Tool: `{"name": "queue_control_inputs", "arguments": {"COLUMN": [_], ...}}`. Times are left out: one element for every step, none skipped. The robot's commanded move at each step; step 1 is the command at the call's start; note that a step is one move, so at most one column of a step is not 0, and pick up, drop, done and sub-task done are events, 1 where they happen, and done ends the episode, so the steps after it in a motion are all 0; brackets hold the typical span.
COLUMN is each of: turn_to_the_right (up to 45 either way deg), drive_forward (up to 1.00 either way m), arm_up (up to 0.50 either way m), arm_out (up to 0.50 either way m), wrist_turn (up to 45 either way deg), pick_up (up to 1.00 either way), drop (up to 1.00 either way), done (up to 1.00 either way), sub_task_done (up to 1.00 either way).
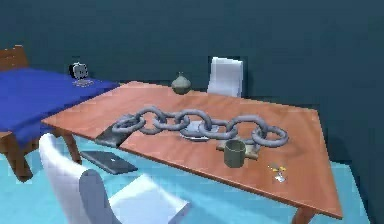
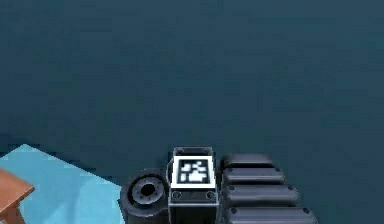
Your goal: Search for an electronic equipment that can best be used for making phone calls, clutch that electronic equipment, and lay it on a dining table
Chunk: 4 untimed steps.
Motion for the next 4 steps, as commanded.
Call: {"name": "queue_control_inputs", "arguments": {"turn_to_the_right": [0.0,30.0,-27.0,18.0], "drive_forward": [0.4,0.0,0.0,0.0], "arm_up": [0.0,0.0,0.0,0.0], "arm_out": [0.0,0.0,0.0,0.0], "wrist_turn": [0.0,0.0,0.0,0.0], "pick_up": [0.0,0.0,0.0,0.0], "drop": [0.0,0.0,0.0,0.0], "done": [0.0,0.0,0.0,0.0], "sub_task_done": [0.0,0.0,0.0,0.0]}}
